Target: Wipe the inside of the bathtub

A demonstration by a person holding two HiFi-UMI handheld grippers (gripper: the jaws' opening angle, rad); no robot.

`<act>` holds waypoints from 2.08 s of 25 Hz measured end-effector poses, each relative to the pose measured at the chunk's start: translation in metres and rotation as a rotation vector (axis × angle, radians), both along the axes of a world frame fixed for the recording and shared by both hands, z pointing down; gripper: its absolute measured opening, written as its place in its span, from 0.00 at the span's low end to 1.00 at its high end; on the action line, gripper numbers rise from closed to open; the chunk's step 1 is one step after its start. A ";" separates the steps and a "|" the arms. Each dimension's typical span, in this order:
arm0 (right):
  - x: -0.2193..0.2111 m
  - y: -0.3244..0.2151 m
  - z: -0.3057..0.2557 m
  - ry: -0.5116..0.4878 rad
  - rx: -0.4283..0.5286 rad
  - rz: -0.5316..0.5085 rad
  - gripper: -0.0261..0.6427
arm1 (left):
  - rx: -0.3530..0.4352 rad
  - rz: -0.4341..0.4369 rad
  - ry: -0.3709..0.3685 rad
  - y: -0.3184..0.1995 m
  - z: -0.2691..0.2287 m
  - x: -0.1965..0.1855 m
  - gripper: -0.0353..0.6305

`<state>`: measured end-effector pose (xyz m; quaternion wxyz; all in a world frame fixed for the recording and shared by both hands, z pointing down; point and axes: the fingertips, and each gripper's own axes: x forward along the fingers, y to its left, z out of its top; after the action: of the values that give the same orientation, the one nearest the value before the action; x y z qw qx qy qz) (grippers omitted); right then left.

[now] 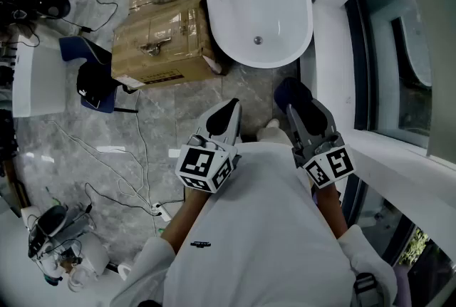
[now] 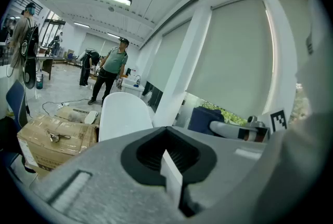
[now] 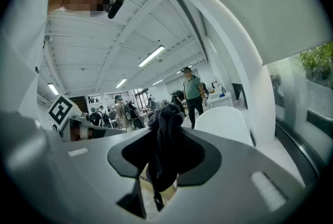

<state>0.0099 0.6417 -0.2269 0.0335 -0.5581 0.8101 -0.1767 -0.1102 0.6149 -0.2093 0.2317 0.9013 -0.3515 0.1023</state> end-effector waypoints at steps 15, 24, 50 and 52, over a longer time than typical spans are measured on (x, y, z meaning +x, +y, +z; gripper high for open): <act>-0.024 -0.013 0.001 -0.022 -0.013 0.006 0.23 | -0.039 0.008 -0.009 -0.009 0.013 -0.028 0.05; -0.065 -0.060 0.008 0.016 -0.055 0.007 0.23 | -0.046 -0.080 0.024 -0.045 0.023 -0.106 0.05; -0.012 -0.249 0.053 0.079 -0.130 -0.111 0.23 | -0.110 -0.213 -0.004 -0.211 0.059 -0.083 0.05; 0.029 -0.272 0.055 0.084 -0.123 -0.127 0.23 | -0.137 -0.225 -0.031 -0.235 0.069 -0.043 0.05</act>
<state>0.0389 0.3701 -0.1716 -0.0462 -0.5134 0.8321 -0.2044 -0.1533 0.3800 -0.1402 0.2974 0.8365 -0.4459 0.1136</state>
